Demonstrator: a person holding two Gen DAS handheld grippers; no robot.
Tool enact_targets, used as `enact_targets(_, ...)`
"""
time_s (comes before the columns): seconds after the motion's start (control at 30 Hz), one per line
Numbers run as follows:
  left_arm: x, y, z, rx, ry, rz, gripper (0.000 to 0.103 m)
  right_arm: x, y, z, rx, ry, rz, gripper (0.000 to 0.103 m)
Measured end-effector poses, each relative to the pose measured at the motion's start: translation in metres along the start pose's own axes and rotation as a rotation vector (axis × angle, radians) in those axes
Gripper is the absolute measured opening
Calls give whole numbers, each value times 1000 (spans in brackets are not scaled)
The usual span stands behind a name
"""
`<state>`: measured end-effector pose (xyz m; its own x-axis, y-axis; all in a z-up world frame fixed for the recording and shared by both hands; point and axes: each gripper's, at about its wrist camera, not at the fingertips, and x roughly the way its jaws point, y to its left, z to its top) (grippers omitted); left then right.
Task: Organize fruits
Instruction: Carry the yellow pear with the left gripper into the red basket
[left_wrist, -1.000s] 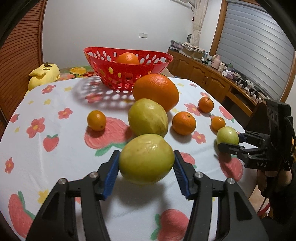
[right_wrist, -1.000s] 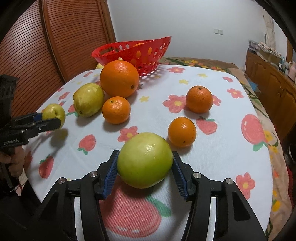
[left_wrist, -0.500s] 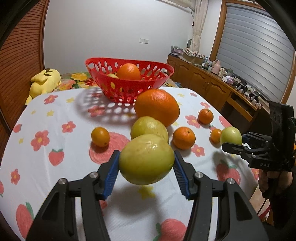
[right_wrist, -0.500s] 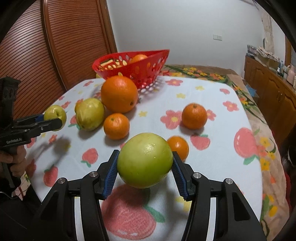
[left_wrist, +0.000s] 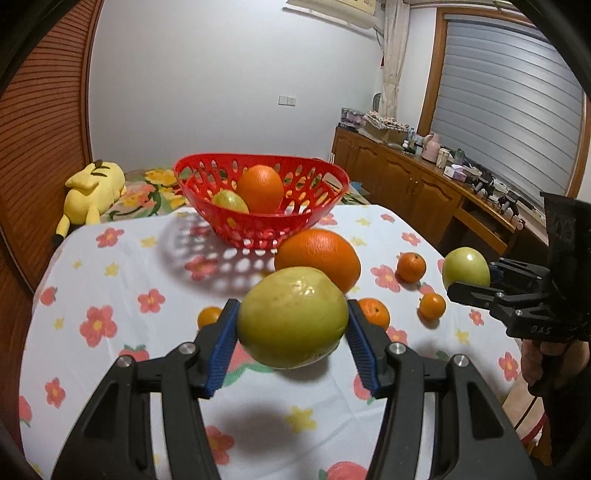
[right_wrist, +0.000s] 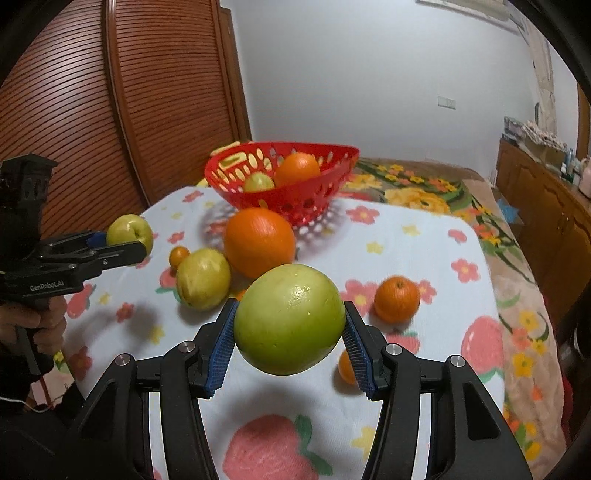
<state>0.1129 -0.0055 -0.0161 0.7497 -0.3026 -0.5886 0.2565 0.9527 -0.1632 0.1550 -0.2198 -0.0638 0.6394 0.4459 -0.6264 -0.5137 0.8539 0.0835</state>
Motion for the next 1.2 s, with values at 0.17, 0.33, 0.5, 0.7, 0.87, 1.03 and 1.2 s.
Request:
enact_targets(0.17, -1, 2, 10, 4, -10, -1, 56, -4, 4, 15, -20, -22, 6, 56)
enact_targets(0.33, -1, 3, 17, 10, -16, 4, 56, -4, 6, 29, -30, -41, 13, 56)
enact_targets(0.5, 1, 6, 27, 22, -25, 5, 56, 0, 8, 44, -48, -51, 25, 56)
enact_targets(0.7, 13, 15, 41, 31, -30, 7, 56, 15, 8, 69, -75, -72, 39, 56)
enact_targets(0.87, 27, 27, 53, 17, -23, 12, 56, 40, 5, 94, -88, -70, 46, 56)
enact_targets(1.03, 41, 37, 63, 4, -14, 17, 56, 64, 4, 115, -114, -58, 60, 56)
enact_targets(1.2, 56, 43, 76, 9, -7, 20, 56, 92, -2, 130, -127, -25, 72, 56)
